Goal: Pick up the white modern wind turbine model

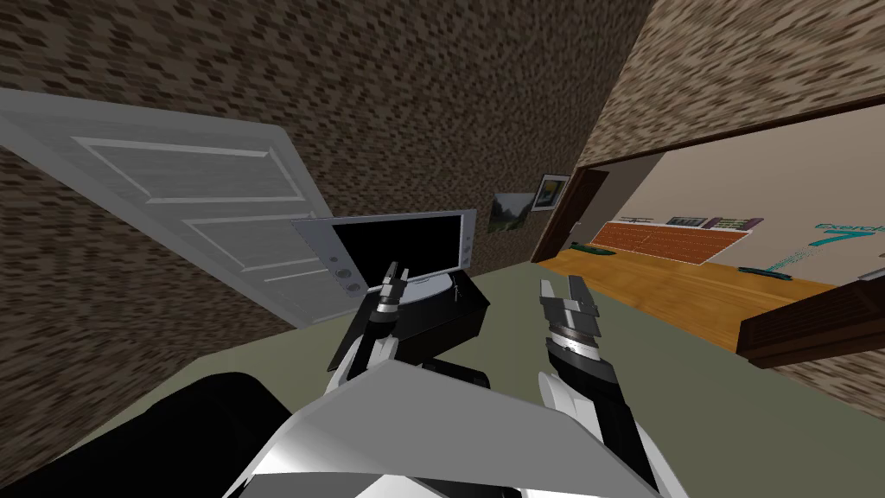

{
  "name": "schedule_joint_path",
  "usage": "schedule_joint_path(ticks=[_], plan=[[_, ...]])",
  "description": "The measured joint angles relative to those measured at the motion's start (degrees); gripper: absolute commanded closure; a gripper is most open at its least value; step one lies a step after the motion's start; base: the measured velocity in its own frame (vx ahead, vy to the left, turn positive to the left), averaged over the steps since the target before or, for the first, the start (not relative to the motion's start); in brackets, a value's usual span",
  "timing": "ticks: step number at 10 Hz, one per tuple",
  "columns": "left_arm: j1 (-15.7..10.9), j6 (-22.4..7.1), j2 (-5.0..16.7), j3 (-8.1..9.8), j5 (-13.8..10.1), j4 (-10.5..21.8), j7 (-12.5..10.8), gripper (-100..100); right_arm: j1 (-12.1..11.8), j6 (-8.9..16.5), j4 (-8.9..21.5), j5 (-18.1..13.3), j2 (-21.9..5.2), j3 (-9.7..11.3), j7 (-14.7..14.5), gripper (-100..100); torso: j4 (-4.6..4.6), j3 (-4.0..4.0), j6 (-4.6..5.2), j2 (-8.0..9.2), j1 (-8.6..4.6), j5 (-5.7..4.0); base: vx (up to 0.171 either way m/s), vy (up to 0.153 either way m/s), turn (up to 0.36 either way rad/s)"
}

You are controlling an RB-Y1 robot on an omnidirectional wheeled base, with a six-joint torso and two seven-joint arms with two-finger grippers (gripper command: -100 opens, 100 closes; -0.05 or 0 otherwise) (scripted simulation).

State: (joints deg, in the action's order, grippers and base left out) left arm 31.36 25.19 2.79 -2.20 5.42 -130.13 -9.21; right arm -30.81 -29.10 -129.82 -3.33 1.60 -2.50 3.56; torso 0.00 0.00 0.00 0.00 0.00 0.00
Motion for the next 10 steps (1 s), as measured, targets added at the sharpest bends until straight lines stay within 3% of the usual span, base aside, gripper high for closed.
schedule_joint_path(ticks=[6,10], plan=[[-6.3,-7.7,4.5,0.27,-5.1,2.2,1.4,-100,0.0,0.0,0.0,0.0,0.0,0.0,0.0,0,0.0,0.0,0.01,-0.01,-0.18,-0.04,-0.007,-0.056,-0.02],[-8.8,-12.2,5.7,-0.33,-6.7,3.3,2.6,-100,0.0,0.0,0.0,0.0,0.0,0.0,0.0,0,-0.01,-0.01,0.01,-0.02,-0.14,-0.03,0.001,-0.04,-0.022]])
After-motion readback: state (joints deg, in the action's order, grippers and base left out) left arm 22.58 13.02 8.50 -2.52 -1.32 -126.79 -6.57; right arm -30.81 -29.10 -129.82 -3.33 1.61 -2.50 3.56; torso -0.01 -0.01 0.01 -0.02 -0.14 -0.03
